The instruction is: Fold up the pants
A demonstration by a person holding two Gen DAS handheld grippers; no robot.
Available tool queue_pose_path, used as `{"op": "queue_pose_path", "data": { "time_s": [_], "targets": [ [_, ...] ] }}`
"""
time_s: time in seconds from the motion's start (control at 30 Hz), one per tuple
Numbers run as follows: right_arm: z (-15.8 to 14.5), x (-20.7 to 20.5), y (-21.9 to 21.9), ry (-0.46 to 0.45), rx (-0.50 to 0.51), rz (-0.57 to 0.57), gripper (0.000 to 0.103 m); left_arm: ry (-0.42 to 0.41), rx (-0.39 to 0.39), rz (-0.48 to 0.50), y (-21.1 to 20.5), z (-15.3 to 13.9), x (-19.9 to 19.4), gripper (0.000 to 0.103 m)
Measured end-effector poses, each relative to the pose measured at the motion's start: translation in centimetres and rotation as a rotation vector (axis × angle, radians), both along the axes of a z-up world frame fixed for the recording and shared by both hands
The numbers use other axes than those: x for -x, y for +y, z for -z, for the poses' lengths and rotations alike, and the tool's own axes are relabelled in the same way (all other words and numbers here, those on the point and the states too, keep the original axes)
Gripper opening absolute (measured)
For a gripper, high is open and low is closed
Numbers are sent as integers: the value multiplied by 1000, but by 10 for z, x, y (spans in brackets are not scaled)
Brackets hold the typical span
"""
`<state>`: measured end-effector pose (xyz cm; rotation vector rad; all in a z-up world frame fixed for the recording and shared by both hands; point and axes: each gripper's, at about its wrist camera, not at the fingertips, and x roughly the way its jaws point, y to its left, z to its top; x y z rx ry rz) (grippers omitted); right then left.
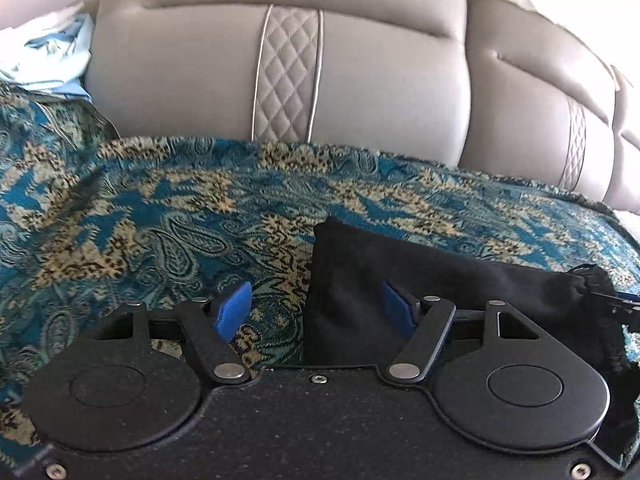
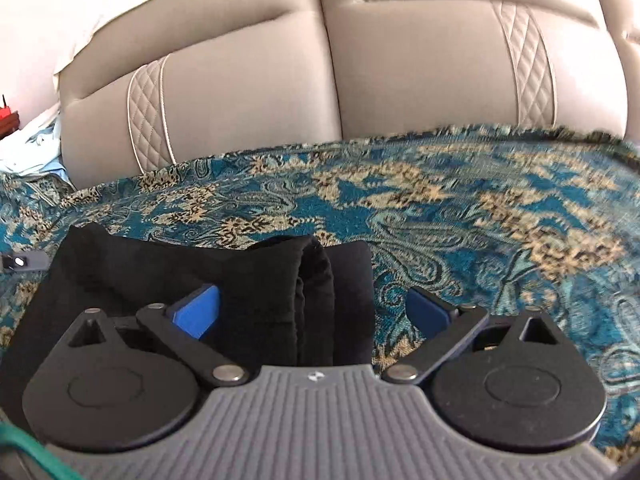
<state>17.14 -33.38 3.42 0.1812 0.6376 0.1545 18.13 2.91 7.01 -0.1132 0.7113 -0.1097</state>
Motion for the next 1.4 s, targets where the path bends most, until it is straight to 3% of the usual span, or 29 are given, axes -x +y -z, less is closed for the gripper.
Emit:
{"op": "queue_pose_path", "data": {
  "time_s": [0.1, 0.33, 0.57, 0.73, 0.8, 1.0, 1.07, 1.4],
  "targets": [
    [1, -3, -5, 23, -71, -38, 74, 27, 6, 42, -2, 8, -10, 57],
    [1, -4, -9, 31, -110, -65, 68, 91, 92, 94, 4, 21, -30, 57],
    [2, -2, -7, 25, -108, -58, 68, 86, 141, 67, 8, 28, -37, 66],
    [2, -1, -8, 17, -114, -39, 68, 91, 126, 68, 4, 30, -42, 72],
    [3, -1, -8, 9, -122, -9, 75, 92, 121, 68, 4, 30, -42, 72],
    [6, -2, -4, 2, -97, 15, 78, 89, 97, 70, 0, 32, -42, 78],
    [6, -3, -4, 5, -96, 3, 69, 88, 85, 75, -4, 33, -42, 85],
    [4, 1, 2, 0, -53, -40, 59, 84, 45, 93, -17, 36, -45, 102]
  ]
}}
